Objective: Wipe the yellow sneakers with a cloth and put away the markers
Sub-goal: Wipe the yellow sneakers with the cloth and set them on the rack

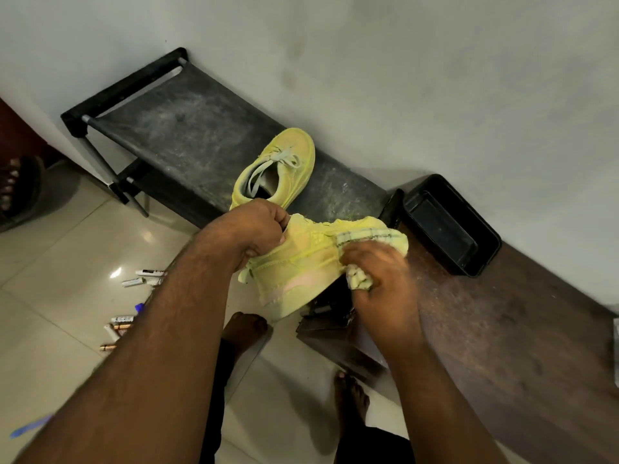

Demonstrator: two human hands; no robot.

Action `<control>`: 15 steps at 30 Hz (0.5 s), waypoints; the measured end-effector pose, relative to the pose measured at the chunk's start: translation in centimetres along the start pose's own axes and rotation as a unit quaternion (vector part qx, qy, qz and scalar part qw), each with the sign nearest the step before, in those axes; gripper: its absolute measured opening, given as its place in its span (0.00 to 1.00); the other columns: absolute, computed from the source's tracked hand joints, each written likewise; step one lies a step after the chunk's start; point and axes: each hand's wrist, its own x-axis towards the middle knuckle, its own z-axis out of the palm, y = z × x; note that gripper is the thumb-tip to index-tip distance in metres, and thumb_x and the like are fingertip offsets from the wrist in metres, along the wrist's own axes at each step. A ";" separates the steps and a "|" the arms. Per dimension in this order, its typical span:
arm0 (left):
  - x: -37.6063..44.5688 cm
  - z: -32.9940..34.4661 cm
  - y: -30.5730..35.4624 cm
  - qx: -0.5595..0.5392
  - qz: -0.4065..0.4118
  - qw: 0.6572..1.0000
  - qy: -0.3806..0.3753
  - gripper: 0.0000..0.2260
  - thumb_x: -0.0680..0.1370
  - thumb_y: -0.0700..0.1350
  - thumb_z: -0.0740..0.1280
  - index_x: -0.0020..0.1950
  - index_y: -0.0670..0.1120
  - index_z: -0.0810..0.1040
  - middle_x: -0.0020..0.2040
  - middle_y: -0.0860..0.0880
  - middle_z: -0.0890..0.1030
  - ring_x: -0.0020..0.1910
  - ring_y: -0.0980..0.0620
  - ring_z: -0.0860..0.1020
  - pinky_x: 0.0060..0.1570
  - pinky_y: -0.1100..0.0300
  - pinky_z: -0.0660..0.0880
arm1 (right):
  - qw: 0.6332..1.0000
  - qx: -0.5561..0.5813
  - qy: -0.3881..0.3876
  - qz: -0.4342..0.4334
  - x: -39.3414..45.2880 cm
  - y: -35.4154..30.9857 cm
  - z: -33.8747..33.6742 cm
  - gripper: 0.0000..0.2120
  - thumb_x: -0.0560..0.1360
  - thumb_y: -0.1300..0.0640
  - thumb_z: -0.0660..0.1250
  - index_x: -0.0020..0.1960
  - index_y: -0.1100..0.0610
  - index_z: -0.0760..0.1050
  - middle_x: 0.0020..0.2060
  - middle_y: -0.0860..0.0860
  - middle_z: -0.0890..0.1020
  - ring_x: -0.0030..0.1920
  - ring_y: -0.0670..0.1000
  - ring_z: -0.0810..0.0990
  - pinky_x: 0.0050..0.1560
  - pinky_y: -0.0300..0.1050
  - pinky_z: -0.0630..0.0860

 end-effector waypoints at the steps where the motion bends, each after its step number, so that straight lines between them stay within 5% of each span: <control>1: 0.0 0.0 0.0 0.008 -0.001 1.000 0.005 0.08 0.78 0.34 0.64 0.48 0.46 0.80 0.44 0.48 0.79 0.49 0.48 0.76 0.46 0.59 0.74 | 0.999 0.025 -0.022 -0.041 -0.4 -1.1 0.2 0.22 0.58 0.73 0.66 0.48 0.57 0.83 0.50 0.47 0.83 0.56 0.50 0.78 0.57 0.53 0.74; 5: -0.2 0.1 -0.1 0.019 -0.001 1.000 0.007 0.09 0.78 0.35 0.65 0.46 0.49 0.78 0.48 0.47 0.78 0.51 0.48 0.75 0.48 0.58 0.72 | 0.989 0.035 -0.071 -0.125 -1.0 -2.7 0.5 0.16 0.61 0.69 0.69 0.46 0.56 0.82 0.48 0.46 0.84 0.55 0.51 0.78 0.56 0.50 0.73; 8: -0.4 0.1 0.1 0.025 0.004 1.000 0.008 0.09 0.78 0.35 0.65 0.49 0.48 0.78 0.47 0.48 0.77 0.50 0.49 0.74 0.48 0.59 0.70 | 0.999 -0.039 -0.008 -0.002 0.4 0.1 -0.3 0.18 0.62 0.65 0.66 0.48 0.51 0.83 0.48 0.41 0.83 0.56 0.51 0.76 0.57 0.55 0.70; 11: -0.3 0.0 0.4 0.044 0.012 0.999 0.005 0.09 0.78 0.35 0.65 0.48 0.50 0.77 0.43 0.50 0.77 0.43 0.52 0.74 0.40 0.63 0.71 | 0.997 -0.044 0.009 0.059 0.6 0.4 -0.7 0.19 0.61 0.66 0.67 0.48 0.48 0.82 0.47 0.35 0.78 0.55 0.47 0.72 0.54 0.47 0.60; 13: -0.4 0.0 0.4 0.056 0.009 0.998 0.012 0.09 0.78 0.35 0.64 0.46 0.48 0.78 0.39 0.50 0.76 0.37 0.53 0.73 0.31 0.65 0.68 | 1.000 -0.023 -0.014 0.011 -0.1 -1.4 -0.2 0.17 0.63 0.64 0.66 0.47 0.50 0.82 0.47 0.36 0.79 0.55 0.46 0.71 0.51 0.43 0.58; 15: -0.5 0.0 0.3 0.063 0.012 0.998 0.015 0.09 0.77 0.33 0.63 0.48 0.45 0.80 0.44 0.46 0.79 0.41 0.51 0.75 0.34 0.64 0.69 | 0.997 -0.016 -0.043 -0.056 -0.9 -2.8 0.3 0.15 0.64 0.61 0.62 0.46 0.51 0.82 0.47 0.39 0.82 0.53 0.47 0.72 0.49 0.45 0.60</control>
